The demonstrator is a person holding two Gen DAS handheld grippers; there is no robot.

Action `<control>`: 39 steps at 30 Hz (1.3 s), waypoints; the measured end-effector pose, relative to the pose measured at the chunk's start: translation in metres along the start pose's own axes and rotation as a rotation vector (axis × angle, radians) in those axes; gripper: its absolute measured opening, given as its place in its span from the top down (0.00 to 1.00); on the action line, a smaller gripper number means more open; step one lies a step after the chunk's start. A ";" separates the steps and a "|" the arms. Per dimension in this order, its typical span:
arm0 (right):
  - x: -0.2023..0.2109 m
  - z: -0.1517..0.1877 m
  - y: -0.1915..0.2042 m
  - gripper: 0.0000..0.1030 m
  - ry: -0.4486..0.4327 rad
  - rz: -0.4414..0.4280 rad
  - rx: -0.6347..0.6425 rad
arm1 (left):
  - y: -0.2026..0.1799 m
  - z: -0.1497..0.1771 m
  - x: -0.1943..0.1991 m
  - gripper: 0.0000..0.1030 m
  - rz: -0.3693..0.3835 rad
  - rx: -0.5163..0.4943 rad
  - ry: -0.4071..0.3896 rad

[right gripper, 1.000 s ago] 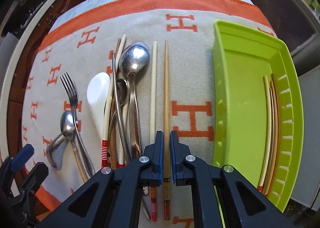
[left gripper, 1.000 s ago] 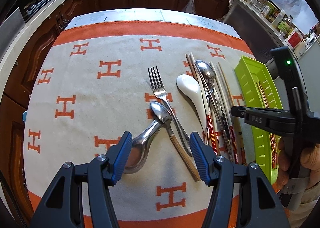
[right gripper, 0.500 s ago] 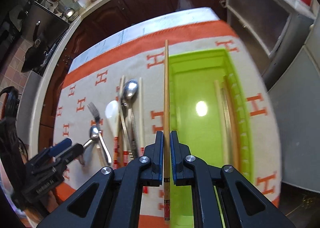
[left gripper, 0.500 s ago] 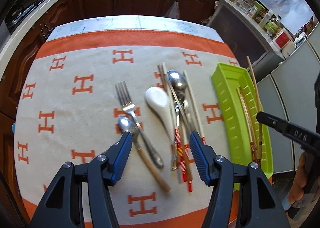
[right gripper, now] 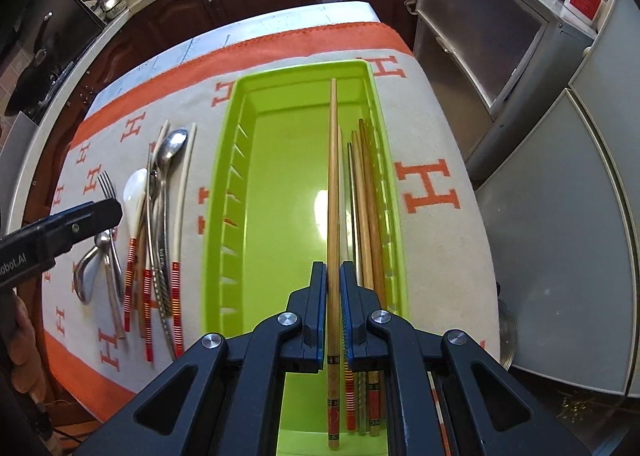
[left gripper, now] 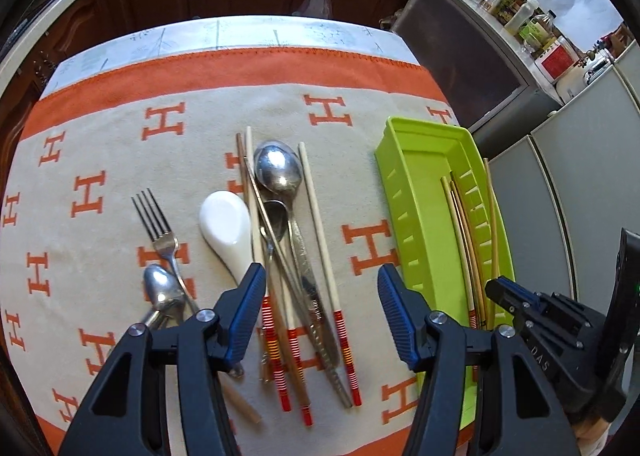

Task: Organize utensils
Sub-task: 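Lower the chopstick into the tray with the right tool while the left tool grasps another chopstick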

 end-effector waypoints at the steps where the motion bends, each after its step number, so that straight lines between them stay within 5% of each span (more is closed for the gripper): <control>1: 0.001 0.001 -0.003 0.92 0.000 -0.004 -0.009 | -0.002 0.000 -0.002 0.53 0.007 0.004 0.007; 15: 0.060 -0.001 -0.004 0.87 -0.160 -0.145 -0.121 | -0.011 -0.008 -0.047 0.86 0.015 0.070 0.104; 30: 0.075 0.010 -0.005 0.87 -0.188 -0.200 -0.156 | -0.024 -0.003 -0.085 0.87 -0.101 0.012 0.165; 39: 0.074 0.015 0.001 0.87 -0.183 -0.218 -0.140 | -0.041 0.002 -0.086 0.92 -0.239 -0.073 0.071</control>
Point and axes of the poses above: each gripper's, at about its wrist camera, not at the fingertips, and x roughly against the way its jaws point, y to its left, z to its underside, the point moved 9 cm from there along -x, roughly the way its jaws point, and after that the axes turned 7 degrees about -z, right-handed, at the moved point
